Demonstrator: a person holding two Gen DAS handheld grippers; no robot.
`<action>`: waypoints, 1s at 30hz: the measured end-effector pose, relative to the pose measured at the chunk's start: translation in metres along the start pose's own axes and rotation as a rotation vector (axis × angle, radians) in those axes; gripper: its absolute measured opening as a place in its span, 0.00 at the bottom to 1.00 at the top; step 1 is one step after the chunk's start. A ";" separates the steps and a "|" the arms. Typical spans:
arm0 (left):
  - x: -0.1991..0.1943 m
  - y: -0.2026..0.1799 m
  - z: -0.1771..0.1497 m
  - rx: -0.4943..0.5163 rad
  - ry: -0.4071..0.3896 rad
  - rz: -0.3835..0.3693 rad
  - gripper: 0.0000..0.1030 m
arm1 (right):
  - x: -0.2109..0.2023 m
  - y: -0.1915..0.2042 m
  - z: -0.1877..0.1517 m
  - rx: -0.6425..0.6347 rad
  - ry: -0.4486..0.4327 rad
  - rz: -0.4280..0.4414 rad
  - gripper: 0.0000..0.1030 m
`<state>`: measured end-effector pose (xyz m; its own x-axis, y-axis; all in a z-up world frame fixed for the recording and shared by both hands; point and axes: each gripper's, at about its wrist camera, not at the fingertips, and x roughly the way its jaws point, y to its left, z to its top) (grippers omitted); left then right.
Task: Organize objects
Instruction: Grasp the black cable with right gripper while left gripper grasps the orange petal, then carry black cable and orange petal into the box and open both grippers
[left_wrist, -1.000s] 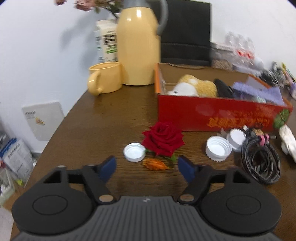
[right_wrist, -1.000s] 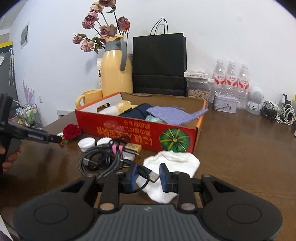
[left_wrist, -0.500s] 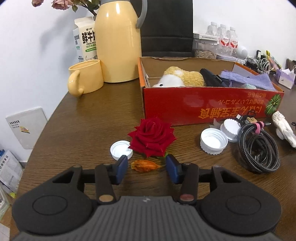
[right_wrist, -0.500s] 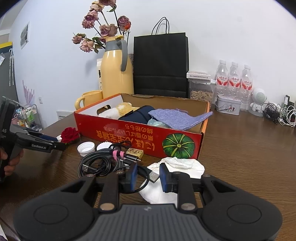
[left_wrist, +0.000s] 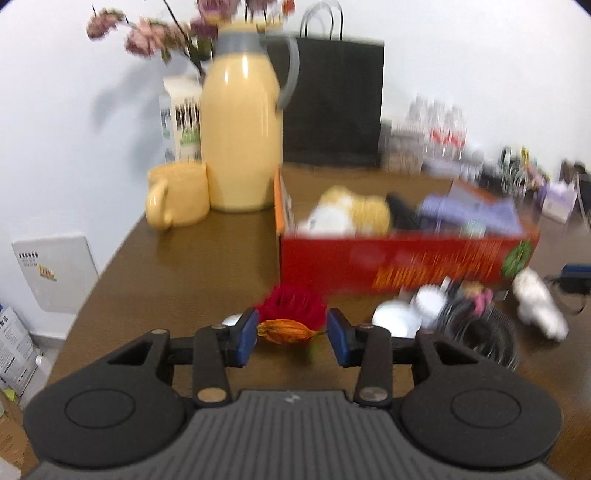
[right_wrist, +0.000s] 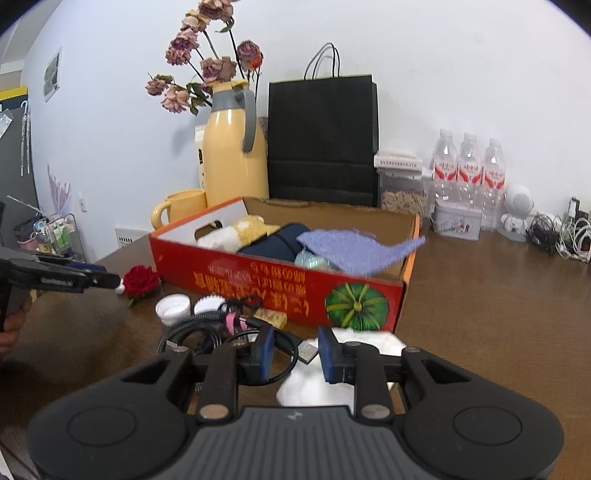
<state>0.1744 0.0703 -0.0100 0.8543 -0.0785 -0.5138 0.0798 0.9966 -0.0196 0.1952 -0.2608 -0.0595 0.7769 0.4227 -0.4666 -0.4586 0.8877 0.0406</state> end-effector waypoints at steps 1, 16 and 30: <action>-0.003 -0.002 0.005 -0.007 -0.023 0.004 0.41 | 0.001 0.000 0.003 -0.002 -0.009 0.001 0.24; 0.035 -0.060 0.089 -0.043 -0.171 -0.020 0.41 | 0.058 0.003 0.091 0.006 -0.159 -0.009 0.24; 0.110 -0.071 0.105 -0.076 -0.124 0.035 0.41 | 0.143 -0.017 0.098 0.028 -0.079 -0.077 0.24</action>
<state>0.3165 -0.0116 0.0249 0.9131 -0.0418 -0.4056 0.0142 0.9974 -0.0708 0.3569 -0.1976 -0.0406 0.8412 0.3653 -0.3987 -0.3852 0.9223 0.0323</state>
